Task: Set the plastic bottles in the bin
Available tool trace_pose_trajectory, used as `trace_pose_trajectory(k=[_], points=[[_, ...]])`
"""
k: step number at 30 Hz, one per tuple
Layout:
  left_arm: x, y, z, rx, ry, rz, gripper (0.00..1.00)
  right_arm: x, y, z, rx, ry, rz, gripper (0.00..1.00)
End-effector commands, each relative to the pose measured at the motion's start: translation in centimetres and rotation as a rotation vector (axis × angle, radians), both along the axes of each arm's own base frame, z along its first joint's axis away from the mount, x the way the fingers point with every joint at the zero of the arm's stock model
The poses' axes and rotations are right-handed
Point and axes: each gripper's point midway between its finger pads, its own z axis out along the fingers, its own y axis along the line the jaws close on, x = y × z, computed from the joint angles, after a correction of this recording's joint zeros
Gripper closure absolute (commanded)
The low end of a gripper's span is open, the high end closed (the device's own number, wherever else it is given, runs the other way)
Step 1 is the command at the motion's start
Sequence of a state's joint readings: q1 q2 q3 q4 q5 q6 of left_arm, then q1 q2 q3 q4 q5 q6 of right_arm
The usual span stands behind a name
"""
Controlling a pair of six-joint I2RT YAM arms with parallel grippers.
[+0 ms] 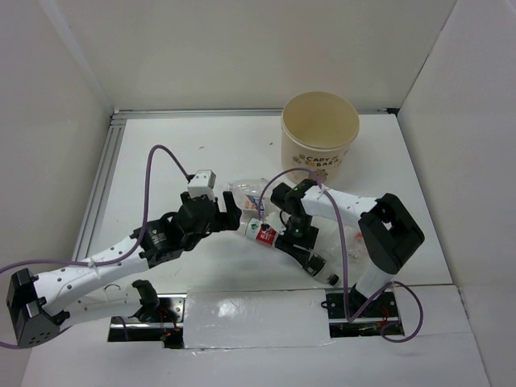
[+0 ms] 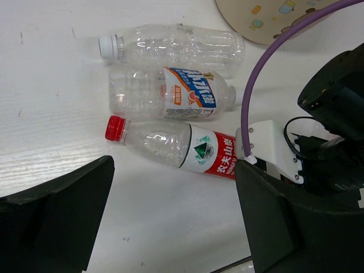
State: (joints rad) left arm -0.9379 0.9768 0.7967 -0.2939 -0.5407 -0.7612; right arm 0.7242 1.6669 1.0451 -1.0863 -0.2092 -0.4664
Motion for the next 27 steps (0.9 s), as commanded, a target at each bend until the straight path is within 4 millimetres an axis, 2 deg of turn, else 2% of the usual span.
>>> trace_pose_trajectory(k=[1, 2, 3, 4, 8, 10, 11, 14, 15, 17, 18, 19, 20, 21, 22, 27], points=[[-0.2, 0.0, 0.8, -0.056, -0.013, 0.033, 0.00, -0.8, -0.5, 0.4, -0.020, 0.030, 0.025, 0.66], [-0.2, 0.1, 1.2, -0.067, -0.020, 0.033, 0.00, -0.9, -0.2, 0.6, 0.001, 0.033, 0.033, 0.71], [-0.4, 0.3, 0.6, -0.052, -0.010, 0.033, 0.00, -0.7, 0.2, 0.8, 0.016, 0.030, 0.031, 0.76], [-0.4, 0.3, 0.6, -0.052, -0.010, 0.033, 0.00, -0.9, 0.4, 0.9, 0.029, 0.041, 0.029, 0.85], [-0.7, 0.7, 0.3, -0.051, 0.009, 0.043, 0.00, 0.0, 1.6, 2.2, 0.103, -0.008, 0.048, 0.88], [-0.9, 0.9, 0.4, -0.050, 0.010, 0.043, 0.00, 2.7, 1.8, 3.7, 0.133, -0.127, 0.024, 0.96], [-1.0, 0.8, 0.3, -0.060, 0.017, 0.039, 0.00, 4.2, 2.1, 5.0, 0.160, -0.184, 0.020, 0.97], [-1.5, 0.3, 0.4, -0.099, 0.045, 0.020, 0.00, 8.4, 1.1, 7.6, 0.219, -0.296, -0.045, 0.97], [-1.7, 0.2, -0.1, -0.103, 0.059, 0.019, 0.00, 10.8, 0.6, 9.4, 0.253, -0.370, -0.087, 0.97], [-2.3, -0.3, -0.5, -0.123, 0.087, -0.001, 0.00, 12.6, 0.4, 11.6, 0.317, -0.436, -0.091, 0.98], [-2.3, -0.5, -0.5, -0.148, 0.097, 0.013, 0.00, 13.9, 0.7, 13.5, 0.358, -0.487, -0.090, 0.98], [-2.6, -0.6, -0.9, -0.158, 0.117, 0.010, 0.02, 14.7, 0.0, 14.5, 0.376, -0.504, -0.113, 0.98], [-2.8, -1.0, -1.2, -0.167, 0.138, 0.001, 0.02, 15.0, 0.5, 16.0, 0.435, -0.523, -0.119, 0.98], [-2.9, -1.3, -1.5, -0.188, 0.160, 0.011, 0.02, 15.8, 0.8, 18.6, 0.491, -0.584, -0.099, 0.98], [-3.0, -1.2, -1.8, -0.200, 0.174, 0.024, 0.02, 16.4, 0.2, 19.9, 0.527, -0.609, -0.123, 0.99], [-3.4, -2.7, -3.8, -0.273, 0.301, 0.078, 0.03, 18.7, 1.9, 30.4, 0.786, -0.872, -0.084, 1.00]])
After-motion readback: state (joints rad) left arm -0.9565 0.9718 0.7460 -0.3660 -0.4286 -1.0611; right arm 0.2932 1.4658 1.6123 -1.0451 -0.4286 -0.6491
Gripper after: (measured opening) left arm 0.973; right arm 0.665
